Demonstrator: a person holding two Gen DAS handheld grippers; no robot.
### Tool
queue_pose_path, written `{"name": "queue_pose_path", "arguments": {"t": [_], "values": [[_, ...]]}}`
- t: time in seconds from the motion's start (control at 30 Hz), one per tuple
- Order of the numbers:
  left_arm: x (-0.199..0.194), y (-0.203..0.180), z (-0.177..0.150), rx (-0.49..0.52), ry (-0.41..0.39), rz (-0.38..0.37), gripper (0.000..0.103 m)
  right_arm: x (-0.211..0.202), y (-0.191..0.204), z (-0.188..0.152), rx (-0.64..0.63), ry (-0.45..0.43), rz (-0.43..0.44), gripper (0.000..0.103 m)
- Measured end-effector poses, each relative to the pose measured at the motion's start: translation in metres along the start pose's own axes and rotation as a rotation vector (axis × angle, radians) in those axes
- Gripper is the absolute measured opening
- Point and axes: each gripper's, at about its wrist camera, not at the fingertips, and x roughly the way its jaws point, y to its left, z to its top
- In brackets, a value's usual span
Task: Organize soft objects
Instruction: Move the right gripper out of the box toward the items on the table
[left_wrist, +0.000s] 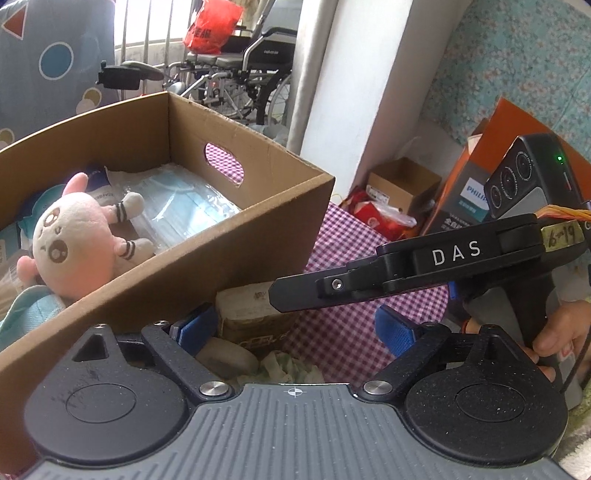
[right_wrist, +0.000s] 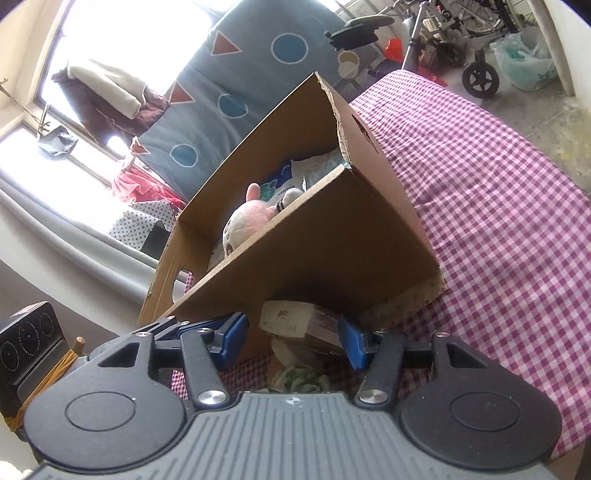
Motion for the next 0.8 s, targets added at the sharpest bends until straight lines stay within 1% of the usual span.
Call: {"name": "queue_pose_path", "arguments": {"t": [0.07,0.13,0.17,0.27,0.4,0.6,0.73,0.8], "values": [[0.004,0.001,0.0,-0.004,0.012,-0.001,0.093,0.004,-0.003,-0.001,0.007,0.008,0.005,0.053],[0.008,0.001,0.001,-0.008,0.018,-0.003,0.093,0.008,-0.007,-0.001,0.018,0.013,0.012,0.048],[0.009,0.0,0.001,-0.007,0.019,0.0,0.093,0.01,-0.008,-0.001,0.023,0.016,0.017,0.044],[0.011,-0.003,0.0,0.002,0.017,0.004,0.094,0.011,-0.009,-0.001,0.019,0.009,0.014,0.041],[0.008,-0.004,0.0,0.006,0.007,-0.001,0.094,0.009,-0.009,-0.001,0.019,-0.004,0.009,0.039],[-0.007,-0.011,0.001,0.018,-0.036,-0.018,0.094,-0.002,0.002,-0.003,-0.004,-0.025,0.005,0.039],[-0.023,-0.016,0.004,0.026,-0.078,-0.027,0.094,-0.018,0.016,-0.003,-0.035,-0.061,0.006,0.039],[-0.036,-0.018,0.008,0.03,-0.114,-0.035,0.094,-0.026,0.027,-0.003,-0.058,-0.08,0.009,0.039]]}}
